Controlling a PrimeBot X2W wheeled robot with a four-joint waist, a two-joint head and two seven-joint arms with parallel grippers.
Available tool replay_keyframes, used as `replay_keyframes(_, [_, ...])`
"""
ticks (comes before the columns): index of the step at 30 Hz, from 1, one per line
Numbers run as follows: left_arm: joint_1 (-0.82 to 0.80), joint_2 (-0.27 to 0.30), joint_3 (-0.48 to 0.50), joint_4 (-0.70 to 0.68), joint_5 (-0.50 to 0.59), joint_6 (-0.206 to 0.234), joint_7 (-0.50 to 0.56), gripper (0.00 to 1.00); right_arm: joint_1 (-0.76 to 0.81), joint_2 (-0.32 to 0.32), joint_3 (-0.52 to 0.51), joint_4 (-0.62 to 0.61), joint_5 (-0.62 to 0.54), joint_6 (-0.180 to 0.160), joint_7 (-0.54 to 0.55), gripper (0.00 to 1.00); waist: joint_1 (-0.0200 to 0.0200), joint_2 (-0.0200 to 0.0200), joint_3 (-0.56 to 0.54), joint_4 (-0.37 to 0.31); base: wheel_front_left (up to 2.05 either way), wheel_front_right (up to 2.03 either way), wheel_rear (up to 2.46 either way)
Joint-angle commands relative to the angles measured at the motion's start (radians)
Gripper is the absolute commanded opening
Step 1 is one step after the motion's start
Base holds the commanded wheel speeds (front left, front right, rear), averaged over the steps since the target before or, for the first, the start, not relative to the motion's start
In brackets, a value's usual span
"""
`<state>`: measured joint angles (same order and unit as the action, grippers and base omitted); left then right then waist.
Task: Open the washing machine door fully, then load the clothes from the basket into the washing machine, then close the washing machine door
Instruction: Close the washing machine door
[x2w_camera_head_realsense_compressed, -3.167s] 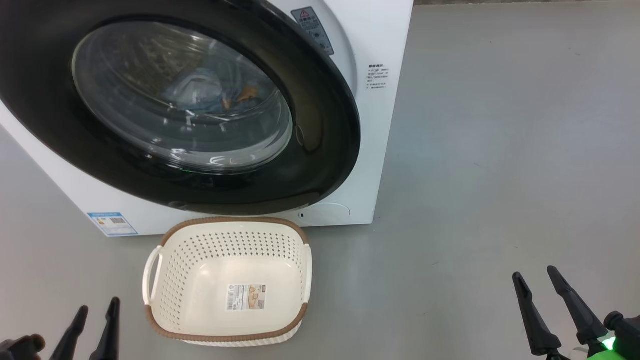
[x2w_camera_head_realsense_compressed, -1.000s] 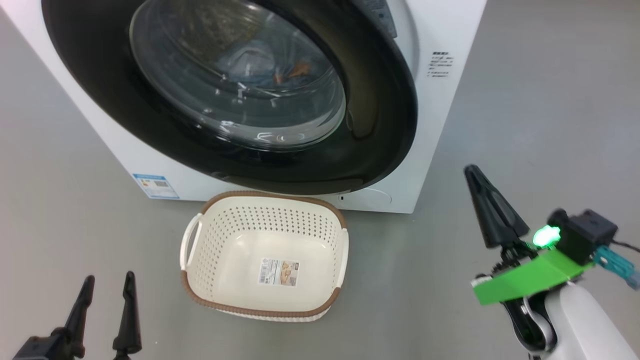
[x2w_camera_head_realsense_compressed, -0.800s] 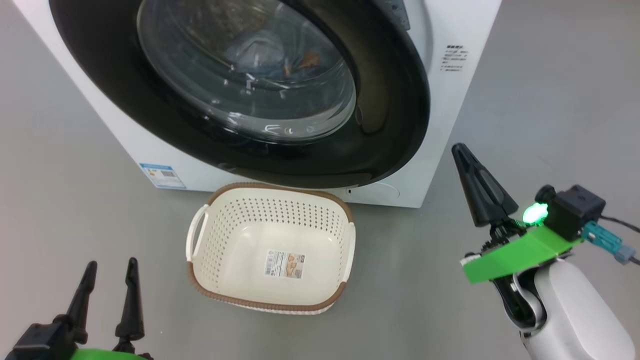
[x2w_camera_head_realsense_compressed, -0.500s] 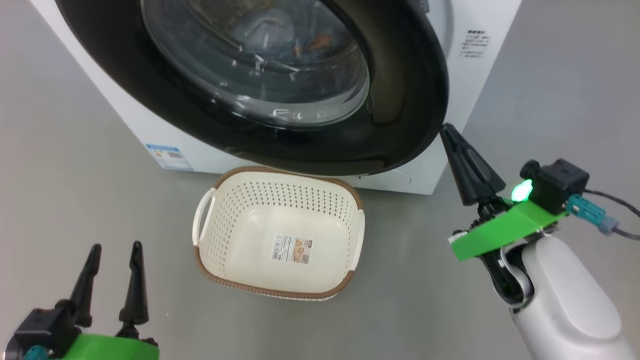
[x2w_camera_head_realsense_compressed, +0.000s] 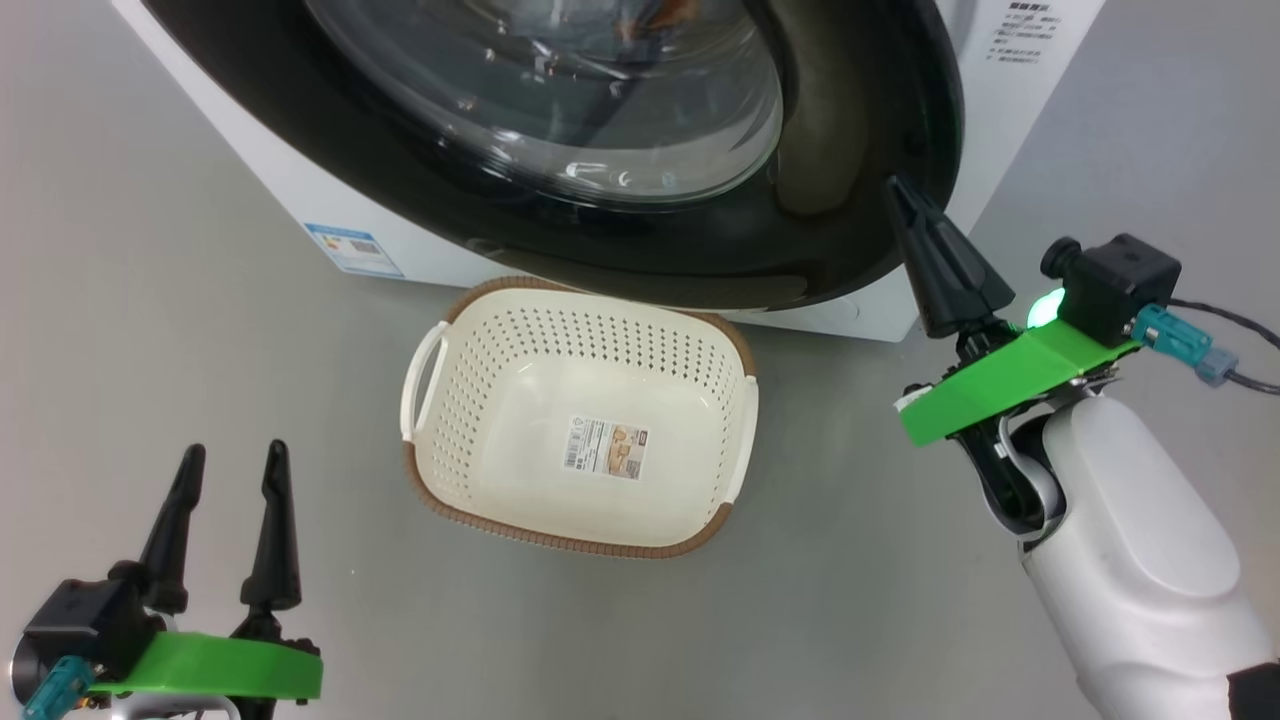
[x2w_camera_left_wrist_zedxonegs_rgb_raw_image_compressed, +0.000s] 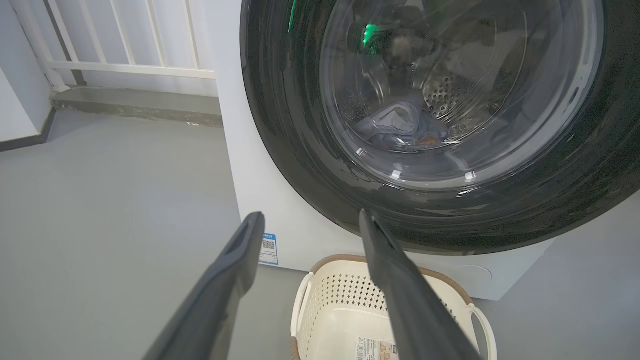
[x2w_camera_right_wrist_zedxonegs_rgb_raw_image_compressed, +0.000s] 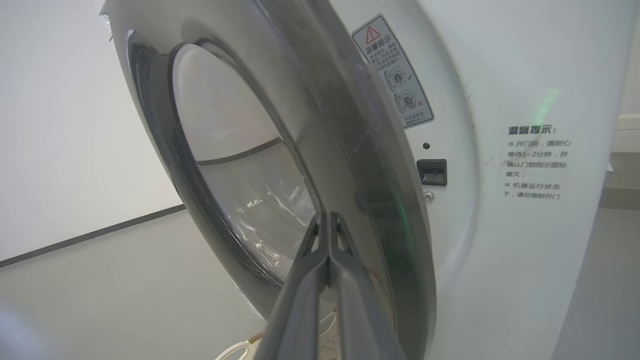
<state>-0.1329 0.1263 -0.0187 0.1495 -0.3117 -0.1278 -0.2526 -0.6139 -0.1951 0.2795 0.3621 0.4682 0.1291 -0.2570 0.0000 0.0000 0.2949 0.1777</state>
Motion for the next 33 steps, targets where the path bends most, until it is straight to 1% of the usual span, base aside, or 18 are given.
replay_keyframes(1, [-0.03,0.034,0.032,-0.029,-0.012,-0.003,-0.009,1.0,-0.032,0.01,0.014,-0.01,-0.006,0.002,-0.005,0.0,0.0,0.0,0.018,0.008,0.0,0.0,0.0])
replay_keyframes(8, [-0.047,0.037,0.024,-0.036,-0.017,-0.003,-0.009,1.0,-0.079,0.014,-0.01,0.005,-0.016,0.002,-0.005,0.0,0.0,0.0,0.044,0.016,0.0,0.0,0.0])
replay_keyframes(17, [-0.07,0.039,0.021,-0.044,-0.023,-0.003,-0.009,1.0,-0.13,0.026,-0.074,0.013,-0.033,0.002,-0.005,0.0,0.0,0.0,0.078,0.024,0.0,0.0,0.0])
replay_keyframes(33, [-0.116,0.044,0.011,-0.055,-0.04,-0.003,-0.009,1.0,-0.26,0.064,-0.169,0.045,-0.081,0.002,-0.005,0.0,0.0,0.0,0.146,0.042,0.0,0.0,0.0])
